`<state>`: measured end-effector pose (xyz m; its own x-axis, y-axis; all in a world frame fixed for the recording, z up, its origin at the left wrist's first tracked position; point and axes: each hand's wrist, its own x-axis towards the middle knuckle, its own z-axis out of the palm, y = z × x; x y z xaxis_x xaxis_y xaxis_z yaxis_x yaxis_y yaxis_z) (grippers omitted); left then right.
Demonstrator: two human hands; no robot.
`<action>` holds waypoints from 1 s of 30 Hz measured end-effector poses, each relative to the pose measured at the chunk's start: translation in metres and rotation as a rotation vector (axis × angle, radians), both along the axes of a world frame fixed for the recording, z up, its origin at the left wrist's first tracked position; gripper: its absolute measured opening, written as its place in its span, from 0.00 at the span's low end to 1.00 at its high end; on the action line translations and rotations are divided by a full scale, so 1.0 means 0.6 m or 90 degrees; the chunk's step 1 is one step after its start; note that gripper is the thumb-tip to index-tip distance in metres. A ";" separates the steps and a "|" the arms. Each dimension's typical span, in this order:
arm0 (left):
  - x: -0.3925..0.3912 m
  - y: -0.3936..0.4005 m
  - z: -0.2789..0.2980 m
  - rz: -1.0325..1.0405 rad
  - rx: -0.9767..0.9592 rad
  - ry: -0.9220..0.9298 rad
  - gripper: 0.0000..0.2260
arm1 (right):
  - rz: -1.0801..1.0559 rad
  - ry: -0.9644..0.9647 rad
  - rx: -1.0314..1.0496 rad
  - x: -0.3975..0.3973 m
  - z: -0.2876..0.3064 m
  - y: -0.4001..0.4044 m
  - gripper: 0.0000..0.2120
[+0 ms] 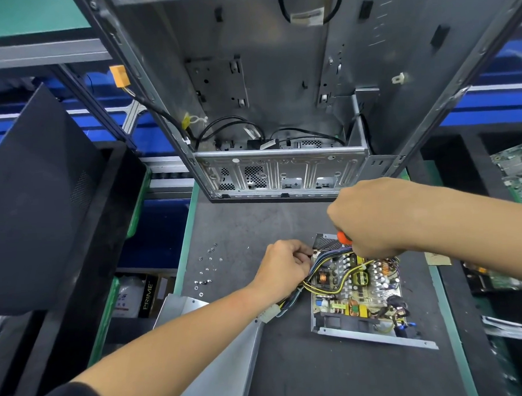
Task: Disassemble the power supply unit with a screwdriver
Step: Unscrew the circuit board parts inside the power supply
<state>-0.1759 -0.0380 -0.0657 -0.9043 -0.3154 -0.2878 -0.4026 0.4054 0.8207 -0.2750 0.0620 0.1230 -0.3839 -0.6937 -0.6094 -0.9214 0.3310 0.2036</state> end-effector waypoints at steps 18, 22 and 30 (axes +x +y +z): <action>0.002 0.004 -0.008 0.008 0.007 0.013 0.13 | -0.001 -0.023 0.008 -0.003 0.003 -0.008 0.14; -0.001 0.003 -0.009 0.005 0.006 0.003 0.14 | -0.002 -0.024 0.003 -0.003 0.001 -0.009 0.15; -0.001 0.003 -0.003 -0.012 0.003 0.007 0.10 | 0.087 0.007 0.000 0.021 -0.015 -0.028 0.07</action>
